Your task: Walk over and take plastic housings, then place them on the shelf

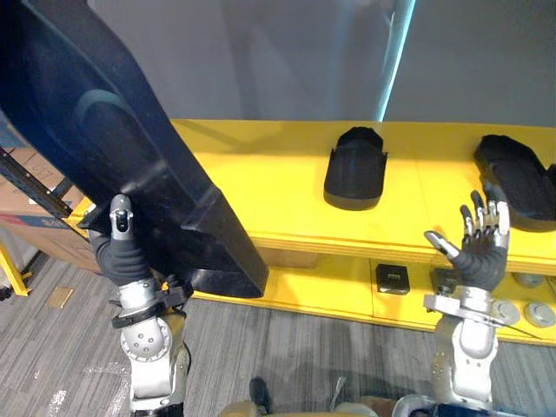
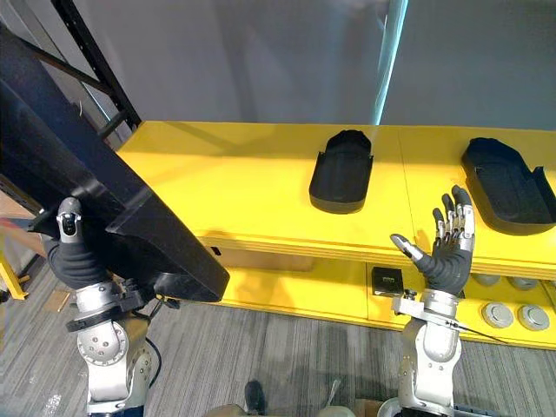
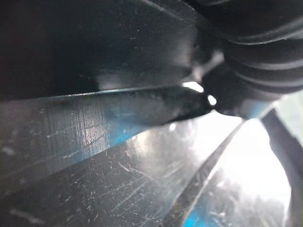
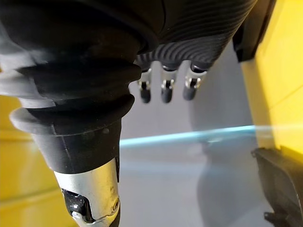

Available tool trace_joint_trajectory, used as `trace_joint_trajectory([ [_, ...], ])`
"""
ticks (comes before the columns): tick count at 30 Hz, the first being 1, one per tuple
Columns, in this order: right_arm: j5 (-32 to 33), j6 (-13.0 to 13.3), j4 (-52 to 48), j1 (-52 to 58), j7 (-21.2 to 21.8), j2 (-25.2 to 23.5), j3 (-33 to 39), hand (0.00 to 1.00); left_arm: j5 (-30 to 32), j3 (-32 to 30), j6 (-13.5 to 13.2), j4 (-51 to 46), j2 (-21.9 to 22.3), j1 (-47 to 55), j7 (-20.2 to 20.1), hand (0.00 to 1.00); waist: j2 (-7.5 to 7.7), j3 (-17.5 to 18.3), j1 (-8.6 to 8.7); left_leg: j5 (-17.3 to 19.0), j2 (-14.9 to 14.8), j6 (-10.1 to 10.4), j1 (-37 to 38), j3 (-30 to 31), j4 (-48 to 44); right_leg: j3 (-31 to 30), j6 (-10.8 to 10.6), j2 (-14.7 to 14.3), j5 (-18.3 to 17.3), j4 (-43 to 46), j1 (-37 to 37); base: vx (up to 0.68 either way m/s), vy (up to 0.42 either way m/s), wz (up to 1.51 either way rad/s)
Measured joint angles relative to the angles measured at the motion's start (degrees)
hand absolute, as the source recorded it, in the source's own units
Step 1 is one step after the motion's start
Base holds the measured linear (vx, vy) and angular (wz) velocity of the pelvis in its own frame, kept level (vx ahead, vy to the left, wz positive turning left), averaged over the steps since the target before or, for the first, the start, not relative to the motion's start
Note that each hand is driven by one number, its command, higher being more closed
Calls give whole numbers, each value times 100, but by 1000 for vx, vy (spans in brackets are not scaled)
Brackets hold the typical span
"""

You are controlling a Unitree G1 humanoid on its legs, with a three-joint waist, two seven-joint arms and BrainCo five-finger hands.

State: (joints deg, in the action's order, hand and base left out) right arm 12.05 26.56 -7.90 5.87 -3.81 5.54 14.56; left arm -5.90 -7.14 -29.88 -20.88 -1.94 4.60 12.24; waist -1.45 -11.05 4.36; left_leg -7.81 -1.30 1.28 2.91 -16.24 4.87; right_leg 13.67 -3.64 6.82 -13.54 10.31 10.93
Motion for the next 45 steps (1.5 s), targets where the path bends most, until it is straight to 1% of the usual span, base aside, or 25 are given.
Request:
trace_joint_trajectory([
  [5,67,1,0,23,21,0,2,0,-10,31,6,-2,-1,29,32,100,2,-1,50,14,-16,-57,-123,-14,-147,-34,-3,1,5,45,-101,-17,3,0],
  [8,64,-11,114,-61,52,12,-4,0,-38,93,67,13,2,219,59,100,45,-157,34,475,-229,-116,-630,22,-1451,-202,0,9,8,237,-143,18,-4,-24],
  [10,63,-8,221,-137,107,68,6,0,-70,103,95,61,5,396,55,100,74,-191,-7,491,-271,-124,-700,100,-1799,-385,9,58,3,291,-124,-25,16,-48],
  [11,65,8,216,-166,130,157,35,0,-93,124,92,109,24,430,49,100,142,-235,48,668,-255,-301,-772,272,-2001,-388,28,199,-6,329,-150,-54,72,-31],
  [12,74,6,203,-185,135,206,56,0,-92,151,71,191,9,441,44,100,112,-219,72,897,-482,-451,-926,385,-2579,-464,31,244,-8,457,-213,-52,93,-31],
  [13,83,7,202,-199,128,239,64,0,-84,158,55,230,12,442,48,100,93,-209,103,929,-629,-419,-946,496,-2774,-527,31,262,-9,505,-244,-68,128,-38],
  [15,224,9,206,-275,130,442,51,0,-34,163,-31,343,12,425,78,100,43,-179,135,998,-1020,-246,-982,1025,-3094,-846,-38,444,-42,772,-560,-73,216,-55],
  [17,396,10,227,-359,120,548,82,0,4,170,-40,391,9,411,119,100,-26,-159,196,946,-1247,-46,-935,1404,-3109,-1130,-307,656,-154,1123,-943,-84,328,-44],
  [19,539,11,258,-357,92,545,122,0,-8,194,-37,428,8,395,74,100,-187,-177,297,1062,-1354,493,-556,1303,-2823,-1250,-653,852,-201,1277,-1024,-78,495,-11],
  [20,539,11,258,-273,20,480,130,0,-33,248,-30,428,-13,359,-18,100,-214,-167,303,1454,-1348,1018,-374,1078,-2607,-1272,-793,972,-148,1269,-1003,-56,551,7],
  [21,534,12,251,-139,-8,324,126,0,-57,350,-24,417,-55,306,-118,100,-216,-164,291,1772,-1256,1194,-233,856,-2440,-1284,-964,1096,-15,1227,-981,-63,558,9],
  [22,519,11,267,-52,-1,71,101,0,-110,425,-20,419,-191,214,-229,100,-112,-221,242,1972,-1098,1200,-205,723,-2457,-1383,-1023,1236,157,1223,-1017,-125,638,-10],
  [23,495,4,256,98,-4,-322,-78,0,-153,495,14,411,-400,232,-336,100,23,-300,91,2067,-985,1036,-250,572,-2582,-1482,-743,1329,537,1136,-1080,-143,506,-22],
  [24,408,3,240,225,-9,-520,-249,0,-154,539,54,397,-496,279,-387,100,42,-284,44,2119,-1009,939,-345,502,-2654,-1367,-479,1287,887,927,-1079,-166,459,-31],
  [25,287,3,176,308,-5,-648,-434,0,-165,575,97,342,-593,285,-428,100,97,-252,-43,2144,-1011,858,-398,502,-2626,-1250,-519,1186,1020,808,-1099,-95,378,-9],
  [27,244,3,-20,372,-6,-672,-610,0,-268,588,168,299,-674,283,-456,100,273,-142,-42,2074,-898,655,-432,577,-2425,-1208,-706,887,818,961,-1073,-40,280,19],
  [28,60,50,-292,422,-7,-662,-609,0,-277,615,211,298,-630,275,-443,100,407,-58,-21,1900,-763,486,-432,657,-2119,-1206,-682,567,406,1050,-1075,-8,141,40],
  [29,25,97,-335,419,-7,-650,-589,0,-265,633,253,306,-591,270,-441,100,415,-54,-2,1819,-722,456,-420,686,-2001,-1197,-574,445,308,1022,-1078,-3,135,50],
  [30,2,111,-335,410,-11,-621,-554,0,-248,673,330,309,-503,267,-427,100,409,-49,56,1603,-626,430,-413,735,-1775,-1163,-438,216,235,798,-1065,2,78,36],
  [32,27,95,-233,390,-2,-518,-447,0,-215,730,453,324,-387,230,-365,100,375,-11,80,1447,-462,425,-482,769,-1608,-907,-367,174,369,257,-973,32,79,25],
  [33,62,79,-142,386,5,-394,-351,0,-200,762,500,329,-301,242,-348,100,168,48,45,1367,-449,407,-581,754,-1499,-903,-334,130,602,-73,-970,49,75,8],
  [36,61,-34,125,268,-50,-245,-217,0,-112,785,500,313,-199,230,-368,100,-79,113,51,1192,-434,410,-475,736,-1172,-891,-343,97,816,-484,-817,15,18,0],
  [41,61,-32,155,296,-135,-224,-216,0,-225,782,429,303,-203,250,-467,100,-126,133,71,1155,-530,399,-315,716,-1081,-890,-246,-14,747,-466,-697,-8,-50,-1],
  [42,72,-30,183,306,-132,-224,-195,0,-235,780,420,306,-204,296,-460,100,-140,114,73,1282,-573,233,-411,720,-1351,-899,-184,-37,646,-371,-699,-26,-45,-1],
  [45,86,34,252,369,-123,-245,-186,0,-309,774,396,336,-197,391,-453,100,-98,-114,62,1499,-736,109,-774,765,-2621,-918,-75,-44,324,20,-648,-61,-34,2],
])
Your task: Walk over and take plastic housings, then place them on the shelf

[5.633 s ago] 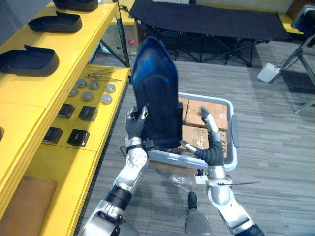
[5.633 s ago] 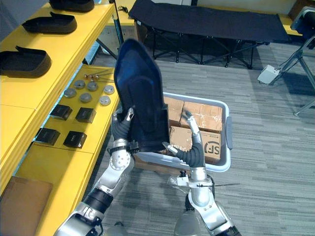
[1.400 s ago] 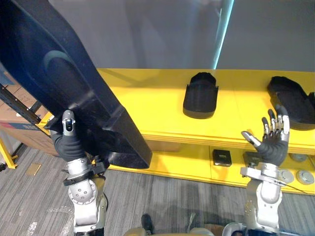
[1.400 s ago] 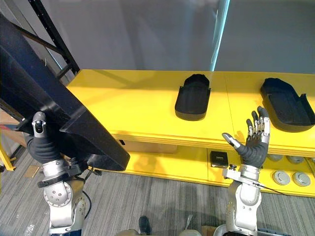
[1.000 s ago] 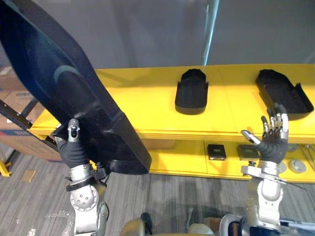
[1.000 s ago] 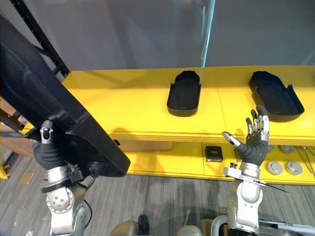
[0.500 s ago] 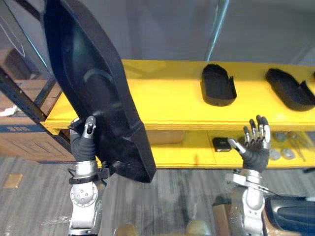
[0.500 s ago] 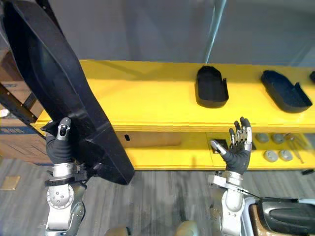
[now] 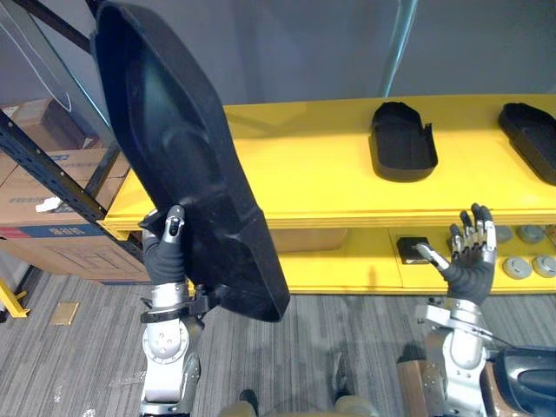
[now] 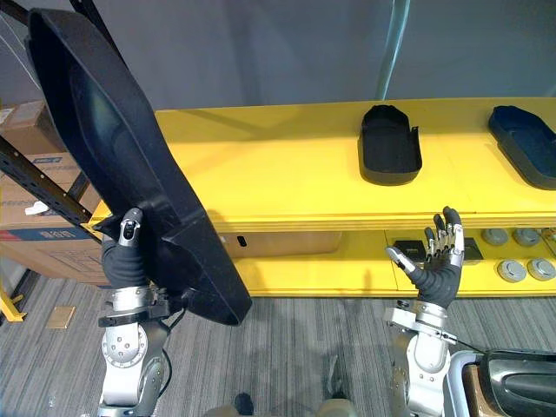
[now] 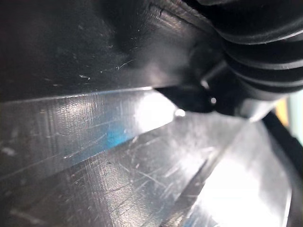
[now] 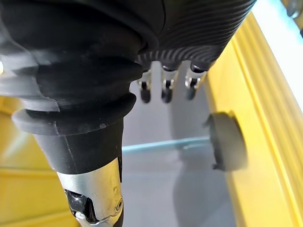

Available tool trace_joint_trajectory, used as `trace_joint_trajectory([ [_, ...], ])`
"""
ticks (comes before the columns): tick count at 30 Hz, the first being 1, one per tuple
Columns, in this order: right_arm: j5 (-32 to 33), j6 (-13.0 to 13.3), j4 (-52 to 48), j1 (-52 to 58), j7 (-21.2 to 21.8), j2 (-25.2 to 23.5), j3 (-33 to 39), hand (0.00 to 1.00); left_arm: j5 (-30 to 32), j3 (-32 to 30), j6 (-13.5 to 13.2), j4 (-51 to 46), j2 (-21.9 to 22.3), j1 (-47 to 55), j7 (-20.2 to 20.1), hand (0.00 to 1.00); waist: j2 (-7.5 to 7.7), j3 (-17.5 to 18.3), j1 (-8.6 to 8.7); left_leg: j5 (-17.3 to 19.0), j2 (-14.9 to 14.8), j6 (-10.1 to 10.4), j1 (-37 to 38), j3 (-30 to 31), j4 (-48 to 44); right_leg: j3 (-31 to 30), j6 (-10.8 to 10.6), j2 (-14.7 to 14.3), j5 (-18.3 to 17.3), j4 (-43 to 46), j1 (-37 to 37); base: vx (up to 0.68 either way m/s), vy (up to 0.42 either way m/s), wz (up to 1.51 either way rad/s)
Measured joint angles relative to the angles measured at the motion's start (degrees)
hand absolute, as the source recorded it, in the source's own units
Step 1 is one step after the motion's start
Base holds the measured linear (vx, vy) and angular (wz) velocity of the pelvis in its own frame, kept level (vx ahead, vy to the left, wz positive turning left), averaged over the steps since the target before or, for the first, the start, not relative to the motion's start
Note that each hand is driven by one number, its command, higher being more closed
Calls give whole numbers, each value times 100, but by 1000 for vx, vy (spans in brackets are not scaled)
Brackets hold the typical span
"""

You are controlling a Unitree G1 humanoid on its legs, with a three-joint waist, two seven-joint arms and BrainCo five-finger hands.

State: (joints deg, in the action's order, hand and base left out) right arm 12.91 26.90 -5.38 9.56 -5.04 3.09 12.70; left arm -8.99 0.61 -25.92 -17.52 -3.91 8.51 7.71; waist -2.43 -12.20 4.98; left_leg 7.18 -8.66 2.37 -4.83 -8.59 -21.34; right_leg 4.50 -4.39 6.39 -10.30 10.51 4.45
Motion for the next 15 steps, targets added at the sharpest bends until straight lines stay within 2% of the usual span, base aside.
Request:
trace_joint_trajectory([
  [1,-5,66,18,75,-2,1,6,0,-5,1,-11,36,25,53,-25,100,-25,-60,-39,-2,-88,0,-192,8,-508,-5,13,2,-30,63,99,-39,-16,-2],
  [2,-1,168,17,138,1,-1,33,0,-12,0,-12,74,70,96,-67,100,-42,-85,-64,-22,-109,-13,-181,3,-548,2,14,9,-37,59,175,0,0,0],
  [4,-6,278,9,139,-4,2,118,0,4,21,-34,76,228,76,-143,100,-71,-77,-68,-100,-25,71,-24,-27,-170,41,4,86,-28,98,171,17,1,14],
  [6,-19,279,13,134,-33,-1,177,0,10,69,-36,93,262,43,-164,100,-24,-112,-63,-98,42,153,-70,-28,-241,52,-60,206,34,85,211,18,34,7],
  [7,-18,283,15,134,-51,-3,179,0,21,74,-40,114,252,42,-165,100,-17,-116,-64,-79,38,128,-47,-38,-220,54,-97,232,56,80,252,5,94,-21],
  [9,-14,347,21,107,-120,105,182,0,53,77,-136,205,243,44,-149,100,-115,-63,-62,-222,-9,166,94,18,243,-73,-154,251,-27,75,210,-7,119,-38],
  [10,-14,365,21,94,-131,141,180,0,51,72,-165,212,234,42,-148,100,-134,-50,-67,-36,10,234,140,3,332,-196,-193,281,-98,139,147,11,210,-38],
  [11,-6,390,31,83,-135,118,176,0,51,60,-181,215,186,15,-164,100,-102,-47,-68,188,95,353,225,-41,486,-306,-267,361,-146,200,80,38,303,-41],
  [12,83,392,49,92,-134,30,127,0,52,56,-179,212,141,5,-201,100,27,-5,-64,219,280,276,279,-172,550,-402,-293,521,-164,265,-27,64,238,-29],
  [15,22,366,61,99,-344,-189,-138,0,46,72,-108,211,-32,5,-397,100,297,14,-17,292,470,149,284,-306,522,-453,-344,745,-7,452,-148,102,216,-15],
])
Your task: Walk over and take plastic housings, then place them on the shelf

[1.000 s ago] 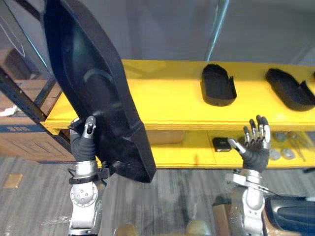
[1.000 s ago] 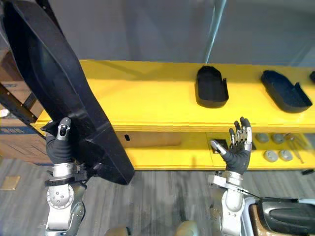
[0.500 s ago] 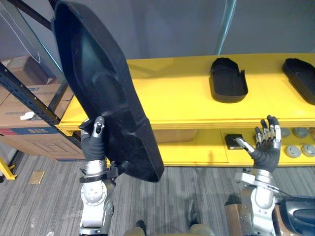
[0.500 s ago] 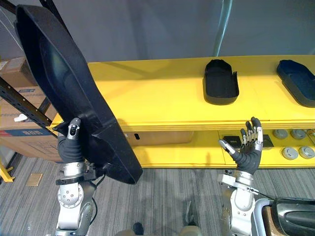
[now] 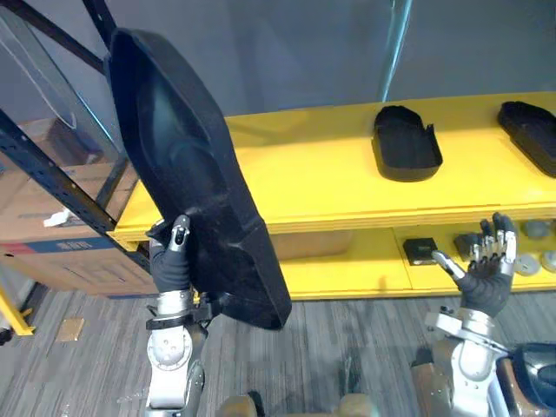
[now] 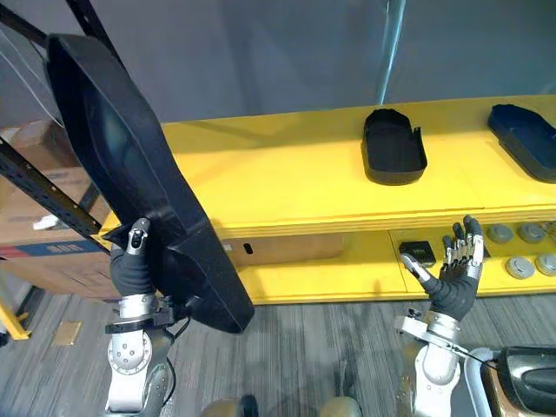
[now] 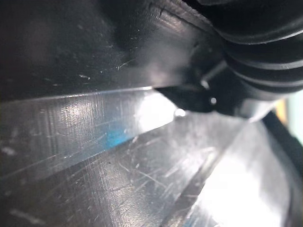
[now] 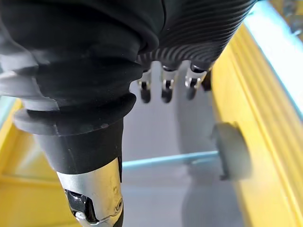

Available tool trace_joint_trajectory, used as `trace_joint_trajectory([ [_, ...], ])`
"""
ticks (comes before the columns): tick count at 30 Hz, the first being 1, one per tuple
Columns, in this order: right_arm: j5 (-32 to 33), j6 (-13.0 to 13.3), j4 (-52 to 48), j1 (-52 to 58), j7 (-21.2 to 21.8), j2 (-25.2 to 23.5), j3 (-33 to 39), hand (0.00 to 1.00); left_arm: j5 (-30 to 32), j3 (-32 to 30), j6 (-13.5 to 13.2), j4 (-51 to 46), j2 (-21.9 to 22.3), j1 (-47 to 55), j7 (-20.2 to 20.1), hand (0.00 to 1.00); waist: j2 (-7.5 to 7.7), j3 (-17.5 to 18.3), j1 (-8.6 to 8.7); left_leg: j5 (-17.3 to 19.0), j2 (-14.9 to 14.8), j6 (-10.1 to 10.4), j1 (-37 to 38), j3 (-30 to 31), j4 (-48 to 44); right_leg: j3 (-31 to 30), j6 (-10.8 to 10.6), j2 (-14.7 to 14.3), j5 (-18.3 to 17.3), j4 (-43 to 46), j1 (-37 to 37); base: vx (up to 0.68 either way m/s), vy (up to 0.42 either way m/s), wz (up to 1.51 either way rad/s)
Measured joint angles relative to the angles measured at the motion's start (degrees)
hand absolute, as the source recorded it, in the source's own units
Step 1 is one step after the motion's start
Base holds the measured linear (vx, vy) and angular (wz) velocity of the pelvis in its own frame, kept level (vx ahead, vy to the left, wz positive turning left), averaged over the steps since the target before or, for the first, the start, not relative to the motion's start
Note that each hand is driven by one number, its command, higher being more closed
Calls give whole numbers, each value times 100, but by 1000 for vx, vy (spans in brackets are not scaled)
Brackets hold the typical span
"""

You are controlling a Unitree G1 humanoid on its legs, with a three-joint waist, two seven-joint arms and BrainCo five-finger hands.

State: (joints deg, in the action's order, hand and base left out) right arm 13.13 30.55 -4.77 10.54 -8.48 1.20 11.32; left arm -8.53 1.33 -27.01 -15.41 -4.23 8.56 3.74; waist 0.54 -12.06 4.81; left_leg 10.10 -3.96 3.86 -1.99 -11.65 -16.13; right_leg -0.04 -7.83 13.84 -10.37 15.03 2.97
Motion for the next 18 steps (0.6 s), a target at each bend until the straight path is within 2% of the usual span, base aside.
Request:
trace_joint_trajectory([
  [3,-91,-129,12,5,-93,-237,-137,0,9,0,2,-83,-208,-10,-150,100,-3,6,51,-9,-127,-56,129,-25,88,12,-34,-44,258,343,-193,105,81,-9],
  [4,-107,-185,98,-20,-79,-262,-135,0,7,-14,2,-186,-233,-27,-159,100,-44,-17,42,-14,-280,-58,181,-81,135,24,114,-93,121,515,-357,81,-22,-31],
  [5,-110,-200,176,-30,-48,-260,-135,0,4,-61,1,-234,-243,-28,-151,100,-92,-16,13,-11,-406,-48,220,-172,158,21,123,-73,95,495,-483,90,-85,-46],
  [6,-126,-202,240,-48,-18,-261,-176,0,-9,-103,3,-268,-244,-37,-104,100,-150,-30,-32,16,-679,43,272,-308,131,33,89,-81,137,330,-599,71,-89,-55],
  [7,-156,-201,256,-46,-9,-263,-214,0,-10,-117,9,-279,-248,-29,-56,100,-171,-42,-85,25,-817,103,322,-402,108,66,66,-83,188,186,-618,95,-170,-59],
  [8,-166,-196,254,-25,28,-263,-330,0,-9,-129,49,-322,-265,10,25,100,-172,-39,-109,68,-1013,207,337,-503,-9,171,71,-86,402,-106,-617,104,-247,-51],
  [9,-173,-187,240,1,106,-264,-464,0,-5,-120,120,-410,-281,62,95,100,-75,17,-105,167,-1190,426,351,-563,-96,178,57,-79,775,-303,-600,132,-383,-42],
  [10,-238,-183,221,40,106,-279,-565,0,-10,-92,136,-428,-328,68,137,100,160,157,-136,260,-1278,664,339,-588,-184,163,46,-41,985,-336,-572,105,-394,-23],
  [11,-284,-179,183,77,110,-289,-596,0,-9,-75,140,-428,-371,74,175,100,283,234,-148,320,-1314,788,314,-580,-246,177,-49,-45,939,-346,-532,128,-442,-14],
  [12,-288,-157,155,58,107,-161,-547,0,-6,4,147,-306,-269,78,243,100,110,244,-145,386,-1586,939,312,-452,-325,361,-477,-244,575,-347,-460,184,-436,17],
  [13,-273,-145,129,95,99,91,-470,0,-9,185,215,-218,-25,165,291,100,-155,319,-66,152,-1793,904,333,-320,-101,520,-281,-498,433,-141,-495,171,-338,23],
  [14,-268,-144,130,95,103,137,-437,0,-10,216,216,-210,11,172,286,100,-198,313,-56,48,-1797,865,360,-315,-42,541,-244,-510,400,-101,-503,191,-277,39],
  [16,-205,-163,154,94,168,368,-241,0,-9,228,218,-193,144,172,290,100,-349,279,-2,-485,-1730,364,369,-300,10,670,-115,-499,270,86,-467,150,-259,25],
  [18,-152,-163,149,108,269,486,-120,0,-10,129,212,-196,180,117,299,100,-412,292,67,-944,-1701,86,327,-303,-12,836,11,-476,199,6,-217,116,-235,35],
])
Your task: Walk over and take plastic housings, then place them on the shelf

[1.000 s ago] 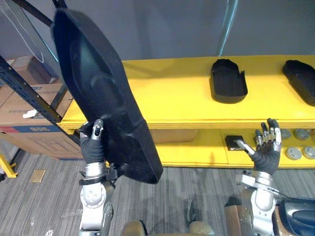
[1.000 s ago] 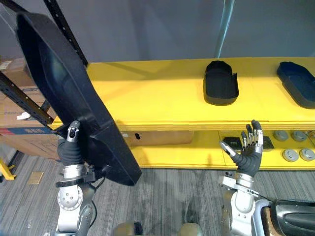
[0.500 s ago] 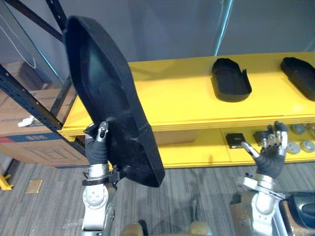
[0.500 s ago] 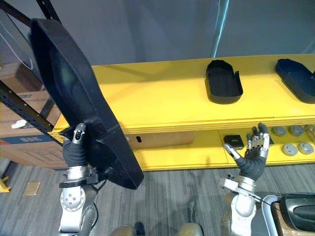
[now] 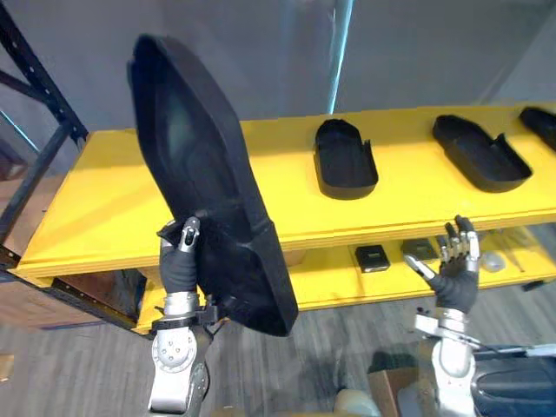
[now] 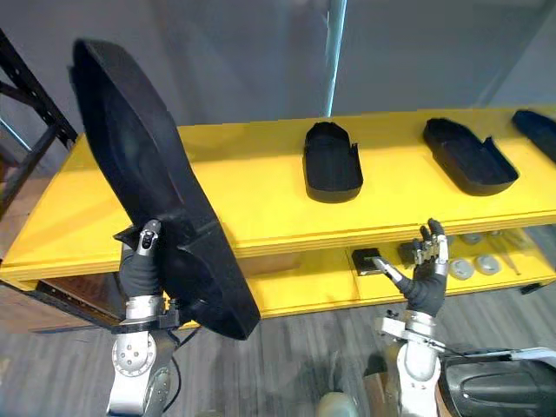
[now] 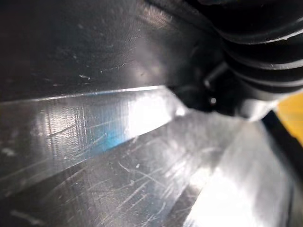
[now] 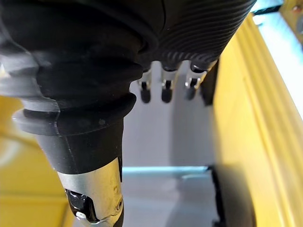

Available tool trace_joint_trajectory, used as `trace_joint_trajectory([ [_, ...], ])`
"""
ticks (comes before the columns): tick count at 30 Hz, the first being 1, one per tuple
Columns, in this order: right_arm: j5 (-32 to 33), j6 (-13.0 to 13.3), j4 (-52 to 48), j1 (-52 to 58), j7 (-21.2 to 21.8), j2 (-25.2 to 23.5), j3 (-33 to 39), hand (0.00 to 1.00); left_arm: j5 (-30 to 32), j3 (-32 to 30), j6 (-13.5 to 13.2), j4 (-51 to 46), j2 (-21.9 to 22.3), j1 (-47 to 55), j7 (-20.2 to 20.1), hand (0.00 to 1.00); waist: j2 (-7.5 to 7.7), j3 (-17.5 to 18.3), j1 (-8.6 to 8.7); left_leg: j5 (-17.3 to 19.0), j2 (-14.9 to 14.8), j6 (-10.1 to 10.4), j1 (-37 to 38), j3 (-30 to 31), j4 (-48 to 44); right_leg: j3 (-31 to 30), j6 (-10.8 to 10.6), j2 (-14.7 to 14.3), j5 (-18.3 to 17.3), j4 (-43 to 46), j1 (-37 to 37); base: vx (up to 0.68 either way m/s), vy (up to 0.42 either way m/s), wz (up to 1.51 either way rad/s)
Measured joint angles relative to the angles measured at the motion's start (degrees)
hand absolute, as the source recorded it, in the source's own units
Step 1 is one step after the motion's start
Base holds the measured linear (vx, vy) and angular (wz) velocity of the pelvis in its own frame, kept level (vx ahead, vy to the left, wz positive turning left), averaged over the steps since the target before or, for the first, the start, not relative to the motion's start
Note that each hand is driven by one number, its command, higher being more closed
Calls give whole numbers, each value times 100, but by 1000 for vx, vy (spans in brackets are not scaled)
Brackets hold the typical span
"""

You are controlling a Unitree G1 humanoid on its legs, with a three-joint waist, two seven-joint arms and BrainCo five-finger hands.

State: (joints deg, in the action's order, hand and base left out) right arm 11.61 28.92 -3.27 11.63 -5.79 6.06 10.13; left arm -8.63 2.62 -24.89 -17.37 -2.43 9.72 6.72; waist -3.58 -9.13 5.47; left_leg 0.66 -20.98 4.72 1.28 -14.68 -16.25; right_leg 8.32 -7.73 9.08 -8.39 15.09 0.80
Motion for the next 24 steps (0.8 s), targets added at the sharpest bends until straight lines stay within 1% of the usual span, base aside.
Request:
trace_joint_trajectory([
  [1,2,0,-4,8,22,2,31,0,0,-5,-2,-1,17,-30,-5,100,-13,9,6,-28,30,-12,-3,5,6,63,29,29,-16,-20,70,114,-163,45],
  [2,4,1,-11,5,71,8,152,0,2,-1,-12,-6,67,-97,-15,100,-17,11,1,36,216,85,-17,9,84,116,50,126,-28,-80,150,81,-56,29],
  [3,4,2,-17,-39,105,52,213,0,-1,-13,-32,-36,59,-121,-19,100,-12,8,-35,74,513,137,-34,13,365,129,49,201,-27,-125,154,56,-13,25],
  [4,4,3,-20,-60,99,64,222,0,3,-24,-42,-46,57,-122,-23,100,-11,7,-34,80,633,125,-33,12,523,145,49,229,-27,-159,161,20,16,28],
  [5,4,3,-22,-73,88,79,223,0,8,-26,-51,-46,59,-124,-32,100,-10,6,-30,77,760,113,-11,121,774,207,35,270,-19,-206,161,10,45,33],
  [6,3,3,-19,-84,75,102,210,0,16,-36,-51,-46,58,-123,-47,100,-5,1,-63,87,849,129,67,371,990,231,-27,261,16,-249,133,8,60,22],
  [7,5,3,-16,-99,78,96,212,0,15,-51,-49,-43,57,-119,-46,100,-3,-6,-111,130,871,191,93,425,1037,196,-76,268,46,-283,116,3,131,-12],
  [8,5,4,-17,-156,104,79,158,0,24,-150,-46,-44,53,-119,-45,100,19,-59,-192,268,918,371,183,459,1041,75,-166,301,102,-338,124,-23,189,-44],
  [9,1,4,-31,-226,137,66,28,0,35,-327,-44,-44,41,-95,-9,100,77,-102,-234,463,999,452,246,443,985,-56,-260,361,174,-417,135,-36,214,-53],
  [10,0,4,-37,-250,170,51,-35,0,60,-426,-44,-44,40,-81,-7,100,118,-129,-258,556,1042,469,279,439,970,-111,-284,395,223,-484,143,-54,220,-55],
  [11,12,6,-62,-252,227,-45,-144,0,68,-538,-40,-43,-3,-69,0,100,209,-143,-312,627,1120,465,288,315,943,-215,-306,457,365,-670,165,-41,194,-45],
  [12,112,7,-137,-242,322,-173,-281,0,98,-663,-37,-43,-108,-65,85,100,276,-173,-316,631,1198,456,273,270,940,-232,-313,524,509,-875,196,-32,172,-34],
  [13,113,7,-181,-230,345,-225,-348,0,133,-708,-26,-43,-168,-67,132,100,337,-175,-300,639,1232,441,273,247,939,-233,-335,558,559,-948,217,-17,124,-20],
  [14,110,6,-264,-185,369,-264,-455,0,260,-757,1,-43,-226,-65,186,100,357,-176,-302,656,1266,417,267,203,915,-243,-345,591,621,-1040,235,-3,76,-17],
  [16,99,1,-315,-176,478,-275,-741,0,508,-867,11,-63,-222,-77,220,100,336,-185,-302,710,1263,408,242,172,804,-239,-367,591,695,-1125,256,14,39,-14],
  [17,96,-1,-315,-177,485,-272,-806,0,535,-866,18,-73,-218,-77,235,100,326,-183,-302,710,1255,409,232,177,794,-235,-374,583,699,-1140,256,0,0,0],
  [18,88,-3,-319,-201,489,-264,-914,0,756,-853,161,-139,-200,-78,235,100,282,-170,-297,709,1235,409,186,191,790,-215,-388,559,709,-1176,243,17,-27,4],
  [20,86,-33,-335,-255,489,-232,-981,0,956,-860,301,-162,-202,-93,242,100,224,-178,-279,709,1222,410,169,197,790,-206,-391,543,718,-1186,234,8,-14,2],
  [21,86,-74,-341,-307,489,-170,-1044,0,1100,-872,468,-160,-217,-117,253,100,184,-158,-271,708,1221,411,175,194,791,-207,-390,540,720,-1188,238,0,0,0],
  [22,86,-105,-392,-345,504,-87,-1088,0,1153,-877,659,-125,-290,-202,255,100,156,-141,-271,708,1222,411,180,193,793,-206,-379,541,729,-1188,242,0,0,0],
  [23,100,-161,-459,-360,547,-54,-1096,0,1147,-877,732,-66,-370,-276,269,100,148,-137,-271,707,1222,410,181,193,793,-206,-378,541,733,-1188,241,0,0,0],
  [24,108,-205,-555,-417,622,7,-1142,0,1146,-903,884,131,-575,-478,317,100,143,-134,-266,704,1222,411,190,193,793,-208,-380,542,737,-1187,244,0,0,0],
])
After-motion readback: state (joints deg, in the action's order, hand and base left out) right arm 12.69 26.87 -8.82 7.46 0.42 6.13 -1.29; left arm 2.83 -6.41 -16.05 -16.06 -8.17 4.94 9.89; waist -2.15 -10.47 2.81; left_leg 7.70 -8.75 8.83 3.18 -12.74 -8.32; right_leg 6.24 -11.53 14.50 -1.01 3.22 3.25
